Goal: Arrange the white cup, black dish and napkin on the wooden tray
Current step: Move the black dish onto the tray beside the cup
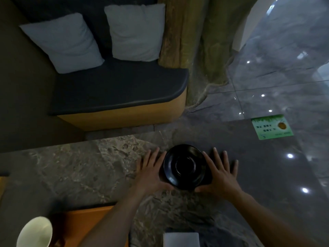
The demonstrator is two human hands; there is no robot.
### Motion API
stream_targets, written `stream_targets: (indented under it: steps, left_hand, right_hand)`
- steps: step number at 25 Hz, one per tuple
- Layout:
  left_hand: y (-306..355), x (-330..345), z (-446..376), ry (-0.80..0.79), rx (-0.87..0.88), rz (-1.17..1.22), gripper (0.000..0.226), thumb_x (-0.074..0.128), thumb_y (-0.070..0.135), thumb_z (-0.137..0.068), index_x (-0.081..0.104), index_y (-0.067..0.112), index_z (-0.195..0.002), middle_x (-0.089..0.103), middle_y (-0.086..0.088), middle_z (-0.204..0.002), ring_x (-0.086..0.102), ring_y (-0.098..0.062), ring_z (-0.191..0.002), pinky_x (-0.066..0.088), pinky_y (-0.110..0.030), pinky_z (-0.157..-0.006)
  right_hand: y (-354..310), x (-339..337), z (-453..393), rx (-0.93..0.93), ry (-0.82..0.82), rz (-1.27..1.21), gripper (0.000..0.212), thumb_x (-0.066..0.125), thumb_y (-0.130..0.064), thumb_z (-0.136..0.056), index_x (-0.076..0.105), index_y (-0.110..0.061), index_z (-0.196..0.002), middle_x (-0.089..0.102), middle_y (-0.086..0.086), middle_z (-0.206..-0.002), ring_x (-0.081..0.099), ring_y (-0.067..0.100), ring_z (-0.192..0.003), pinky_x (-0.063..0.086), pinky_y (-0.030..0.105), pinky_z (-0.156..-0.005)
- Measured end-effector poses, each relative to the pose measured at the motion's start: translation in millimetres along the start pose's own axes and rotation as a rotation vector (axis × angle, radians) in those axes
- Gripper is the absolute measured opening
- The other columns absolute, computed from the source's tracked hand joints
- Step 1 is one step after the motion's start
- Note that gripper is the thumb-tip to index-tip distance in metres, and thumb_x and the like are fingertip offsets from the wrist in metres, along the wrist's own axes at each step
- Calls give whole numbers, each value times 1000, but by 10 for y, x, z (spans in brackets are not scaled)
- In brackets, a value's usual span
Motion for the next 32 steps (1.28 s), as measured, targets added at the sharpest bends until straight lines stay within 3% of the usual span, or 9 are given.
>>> stream_targets:
  steps: [6, 13, 21, 27, 29, 32]
  left_hand:
    - [44, 67, 1, 107, -1, 50, 126, 39, 103, -43, -16, 51, -145, -7, 13, -163, -16, -18, -149, -8, -60, -115]
    - [13, 56, 125, 57, -28, 109, 129, 44, 102, -39, -19, 55, -142, -15, 21, -160, -20, -19, -148, -7, -62, -115]
    - [144, 16, 723, 75, -30, 159, 126, 48, 99, -49, -14, 48, -146, -12, 20, -160, -14, -16, -149, 2, -52, -121]
    - [290, -60, 1351, 176, -75, 189, 132, 55, 96, -47, 5, 36, -152, 14, 12, -161, 8, -15, -150, 18, -45, -120]
    - [304, -80, 1571, 200, -76, 219, 133, 61, 94, -44, 5, 39, -151, 15, 15, -160, 10, -12, -149, 18, -41, -120]
    - [317, -133, 1897, 196, -52, 275, 131, 71, 83, -48, 2, 41, -150, 11, 20, -158, 6, -10, -149, 10, -37, -122]
  right_hand:
    - [-32, -1, -23, 16, -13, -7, 136, 41, -103, -32, -18, -50, -143, -32, -7, -154, -39, 27, -136, -24, 66, -104]
    - [-107, -28, 72, -3, -43, -39, 135, 45, -101, -32, -19, -54, -141, -33, -10, -153, -41, 28, -135, -25, 64, -103]
    - [-270, -130, 559, -119, -8, -26, 130, 44, -101, -40, -21, -51, -141, -22, -25, -153, -38, 23, -137, -15, 62, -113]
    - [-467, -238, 987, -208, -10, -72, 129, 47, -100, -42, -12, -48, -144, -14, -29, -150, -32, 18, -140, -12, 56, -116]
    - [-551, -245, 1129, -249, -6, -87, 132, 53, -98, -40, -10, -47, -145, -12, -30, -150, -30, 17, -141, -13, 54, -116]
    - [-702, -199, 1319, -326, -25, -93, 132, 62, -90, -41, -20, -54, -138, -12, -28, -150, -31, 16, -140, -14, 53, -115]
Point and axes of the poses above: each hand's wrist, its own z-axis away from the middle knuckle, its own x-axis out of the palm, y = z × x, the point moved 4 cm from there along -z, towards the middle knuckle
